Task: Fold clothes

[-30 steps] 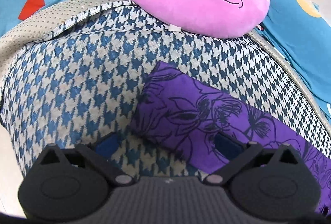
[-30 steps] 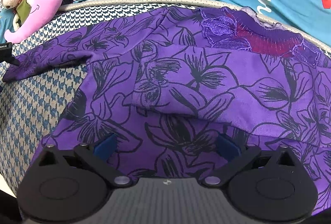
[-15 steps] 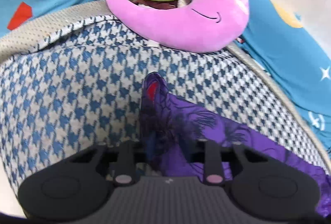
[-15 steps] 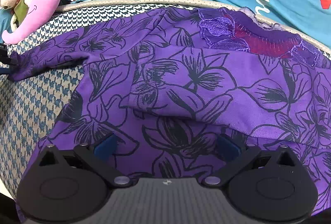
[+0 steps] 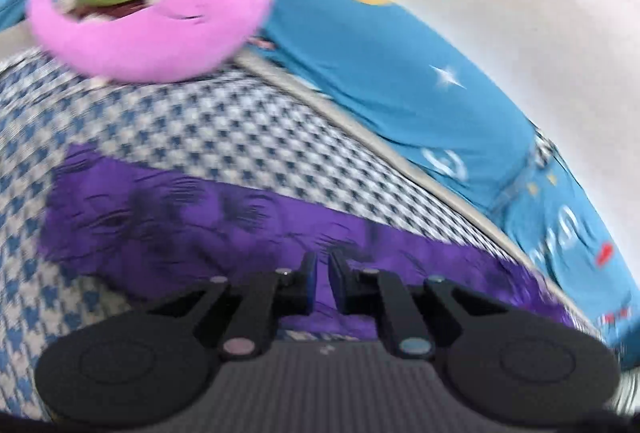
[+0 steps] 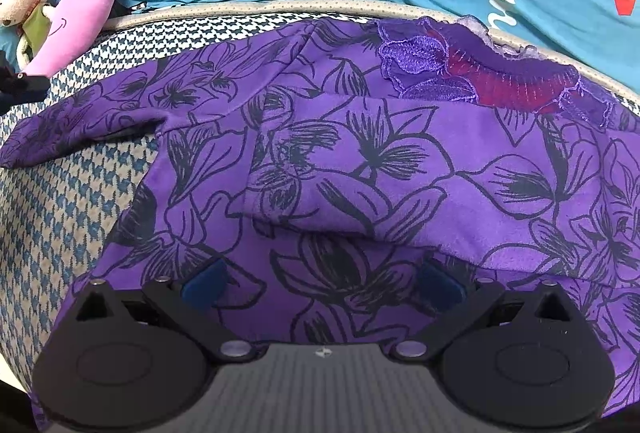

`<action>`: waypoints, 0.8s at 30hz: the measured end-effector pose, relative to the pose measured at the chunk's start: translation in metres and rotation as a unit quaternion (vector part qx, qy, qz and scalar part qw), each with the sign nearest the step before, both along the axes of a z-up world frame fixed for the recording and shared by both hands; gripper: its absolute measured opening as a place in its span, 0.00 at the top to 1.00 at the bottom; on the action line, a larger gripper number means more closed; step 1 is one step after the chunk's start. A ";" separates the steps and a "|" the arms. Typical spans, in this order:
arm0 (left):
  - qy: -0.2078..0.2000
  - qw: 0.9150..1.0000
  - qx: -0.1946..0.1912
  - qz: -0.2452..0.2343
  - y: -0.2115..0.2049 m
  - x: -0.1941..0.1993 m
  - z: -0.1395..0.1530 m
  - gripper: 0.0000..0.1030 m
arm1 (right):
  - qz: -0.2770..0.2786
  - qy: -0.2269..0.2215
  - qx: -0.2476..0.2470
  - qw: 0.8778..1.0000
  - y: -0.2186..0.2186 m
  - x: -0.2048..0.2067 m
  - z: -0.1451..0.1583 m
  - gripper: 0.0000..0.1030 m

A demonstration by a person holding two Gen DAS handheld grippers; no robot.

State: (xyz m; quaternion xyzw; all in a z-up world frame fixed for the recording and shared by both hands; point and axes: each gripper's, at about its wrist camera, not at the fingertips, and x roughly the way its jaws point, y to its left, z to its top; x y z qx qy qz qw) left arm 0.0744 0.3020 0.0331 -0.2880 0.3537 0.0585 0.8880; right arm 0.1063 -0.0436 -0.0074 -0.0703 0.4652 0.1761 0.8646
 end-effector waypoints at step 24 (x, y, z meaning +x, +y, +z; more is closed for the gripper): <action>0.114 0.965 0.026 0.234 0.102 -0.041 -0.032 0.21 | 0.003 0.003 0.000 1.000 0.000 0.000 -0.001 0.00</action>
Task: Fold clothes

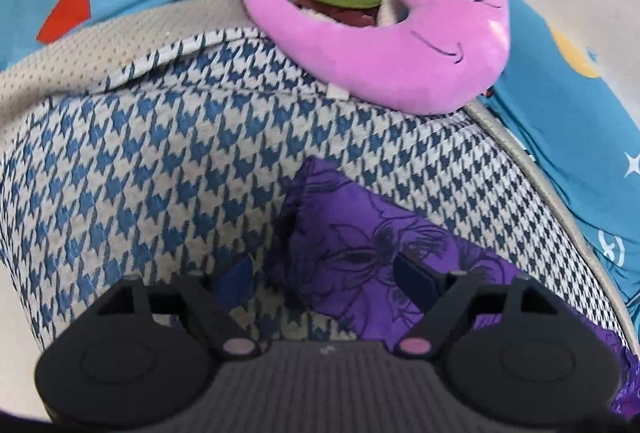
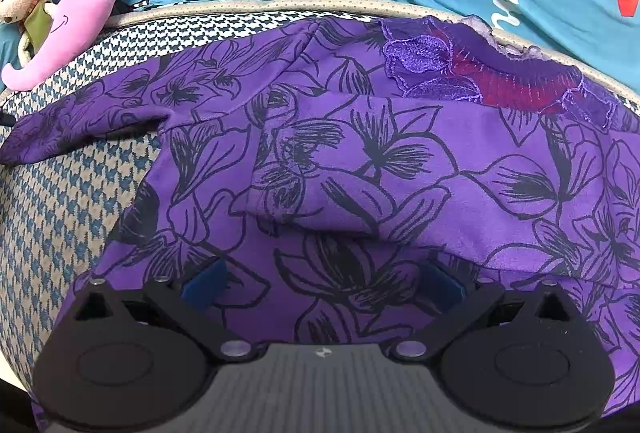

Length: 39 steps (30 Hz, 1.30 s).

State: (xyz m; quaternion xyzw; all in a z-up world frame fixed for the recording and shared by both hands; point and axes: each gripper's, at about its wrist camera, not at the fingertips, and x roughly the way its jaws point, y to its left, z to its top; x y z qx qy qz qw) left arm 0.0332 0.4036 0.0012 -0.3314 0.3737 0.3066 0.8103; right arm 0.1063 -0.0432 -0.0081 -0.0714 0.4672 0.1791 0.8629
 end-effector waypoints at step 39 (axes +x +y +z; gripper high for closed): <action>-0.123 0.947 -0.041 -0.293 -0.150 0.049 0.033 0.89 | -0.003 -0.016 0.030 0.999 -0.003 0.001 0.005 0.00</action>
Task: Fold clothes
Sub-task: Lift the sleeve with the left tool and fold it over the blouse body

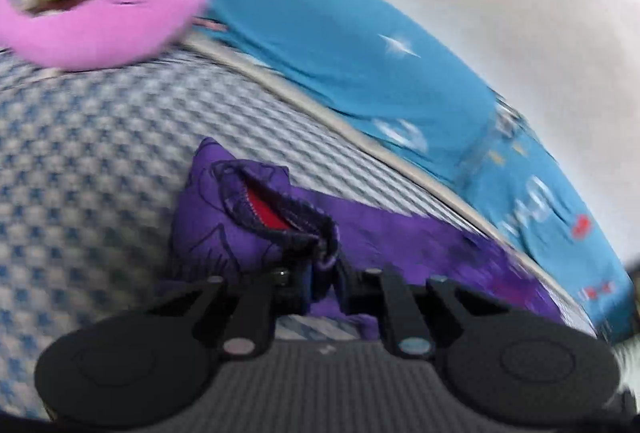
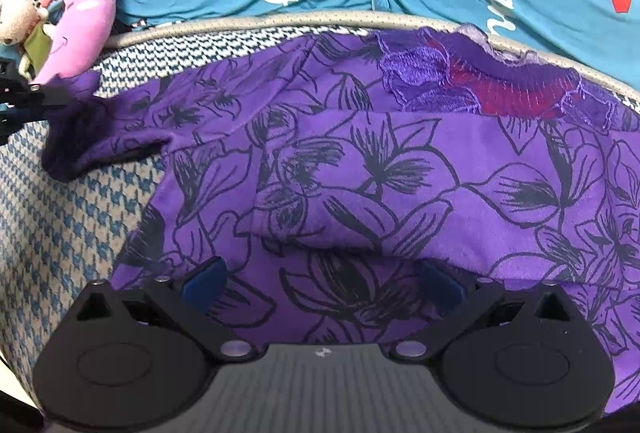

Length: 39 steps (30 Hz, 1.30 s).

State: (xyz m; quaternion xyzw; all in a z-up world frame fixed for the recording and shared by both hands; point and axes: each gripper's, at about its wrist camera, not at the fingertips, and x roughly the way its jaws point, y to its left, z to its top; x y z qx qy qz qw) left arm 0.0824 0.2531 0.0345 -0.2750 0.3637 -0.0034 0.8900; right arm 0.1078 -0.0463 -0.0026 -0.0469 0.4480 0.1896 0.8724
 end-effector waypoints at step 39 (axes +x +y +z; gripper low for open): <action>0.046 0.994 0.084 0.059 -0.015 0.005 0.001 0.19 | 0.085 -0.036 0.201 0.975 0.036 0.023 -0.002 0.36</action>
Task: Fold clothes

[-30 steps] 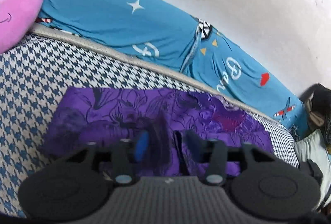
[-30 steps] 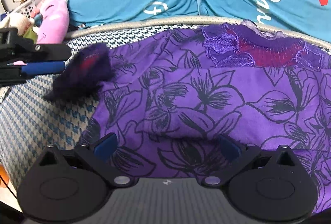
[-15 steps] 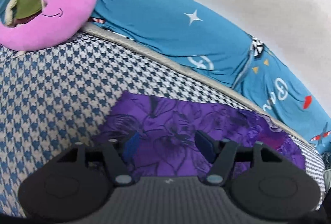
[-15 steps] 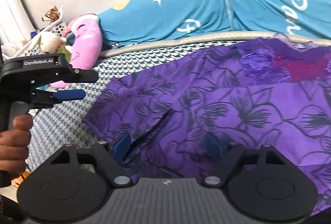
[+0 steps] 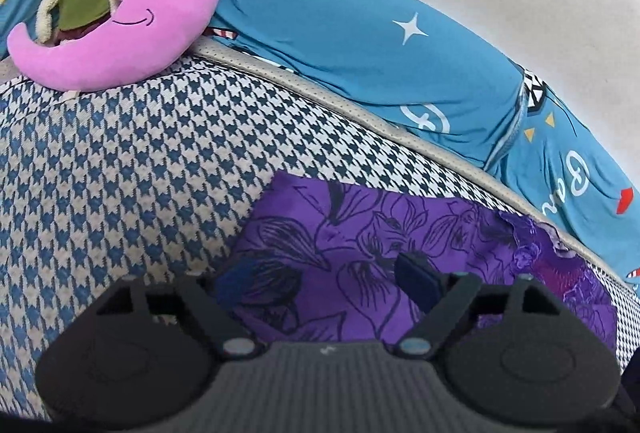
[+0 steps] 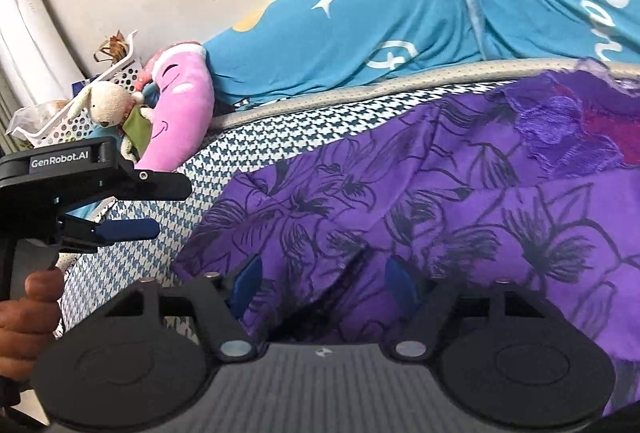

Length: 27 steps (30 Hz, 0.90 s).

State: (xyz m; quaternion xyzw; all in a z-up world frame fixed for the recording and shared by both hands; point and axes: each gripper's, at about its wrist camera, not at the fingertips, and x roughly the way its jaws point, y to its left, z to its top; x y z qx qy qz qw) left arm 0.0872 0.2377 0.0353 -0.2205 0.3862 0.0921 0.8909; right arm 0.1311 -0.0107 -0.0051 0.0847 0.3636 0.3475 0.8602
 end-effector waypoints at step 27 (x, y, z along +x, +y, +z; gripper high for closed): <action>-0.005 1.000 -0.021 -0.011 -0.020 0.002 -0.001 0.16 | -0.089 -0.091 0.029 0.991 -0.057 0.014 0.063 0.93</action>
